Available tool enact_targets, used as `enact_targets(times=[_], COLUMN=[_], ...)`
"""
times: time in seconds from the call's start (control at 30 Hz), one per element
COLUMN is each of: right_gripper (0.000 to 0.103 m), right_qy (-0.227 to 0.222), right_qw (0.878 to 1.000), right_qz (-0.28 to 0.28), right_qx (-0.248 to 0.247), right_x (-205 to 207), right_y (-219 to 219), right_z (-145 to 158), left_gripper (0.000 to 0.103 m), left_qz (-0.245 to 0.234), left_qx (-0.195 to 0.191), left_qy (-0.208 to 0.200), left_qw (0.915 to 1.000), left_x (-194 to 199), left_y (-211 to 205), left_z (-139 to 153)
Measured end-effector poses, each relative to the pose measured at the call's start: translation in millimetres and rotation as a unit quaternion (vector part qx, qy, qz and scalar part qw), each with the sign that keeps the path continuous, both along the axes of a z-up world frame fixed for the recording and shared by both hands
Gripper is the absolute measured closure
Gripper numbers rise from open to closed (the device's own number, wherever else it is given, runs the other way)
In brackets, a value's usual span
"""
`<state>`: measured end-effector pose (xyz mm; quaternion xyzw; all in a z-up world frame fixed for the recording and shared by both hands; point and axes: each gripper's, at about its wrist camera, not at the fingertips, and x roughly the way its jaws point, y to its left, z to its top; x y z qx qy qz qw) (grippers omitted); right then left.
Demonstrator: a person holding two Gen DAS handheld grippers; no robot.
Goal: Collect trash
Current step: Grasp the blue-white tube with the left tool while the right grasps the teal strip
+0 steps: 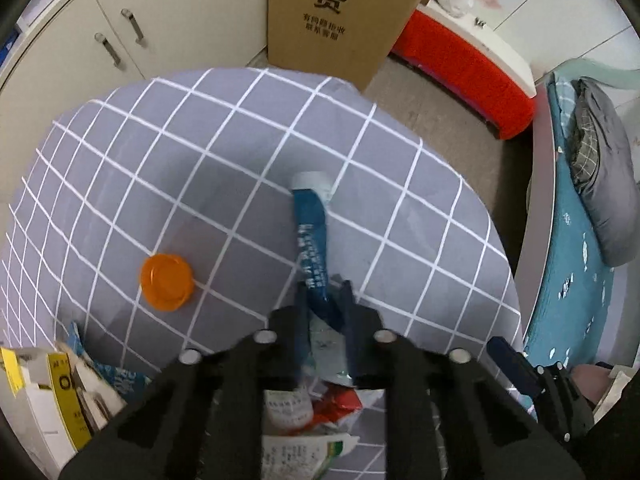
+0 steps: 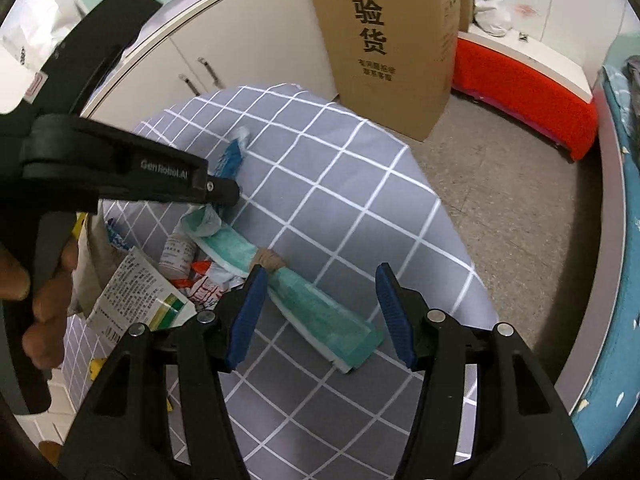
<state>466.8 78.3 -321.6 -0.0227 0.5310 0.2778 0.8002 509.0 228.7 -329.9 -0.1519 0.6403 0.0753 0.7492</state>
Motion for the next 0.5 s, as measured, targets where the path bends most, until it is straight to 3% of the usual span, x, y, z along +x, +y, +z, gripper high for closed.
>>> enact_targets(times=[0.2, 0.5], right_gripper=[0.047, 0.080], right_qy=[-0.006, -0.020], right_qw=[0.999, 0.994], right_qz=[0.047, 0.097], right_qx=[-0.014, -0.035], right_x=[-2.2, -5.4], right_y=[19.5, 33.9], right_z=[-4.4, -8.6], left_gripper=[0.096, 0.096], left_qz=[0.015, 0.025], left_qx=[0.007, 0.004], left_qy=[-0.074, -0.067], left_qw=[0.9971, 0.9974], left_x=[-19.8, -49.0], left_y=[14.9, 13.6], left_z=[40.9, 48.4])
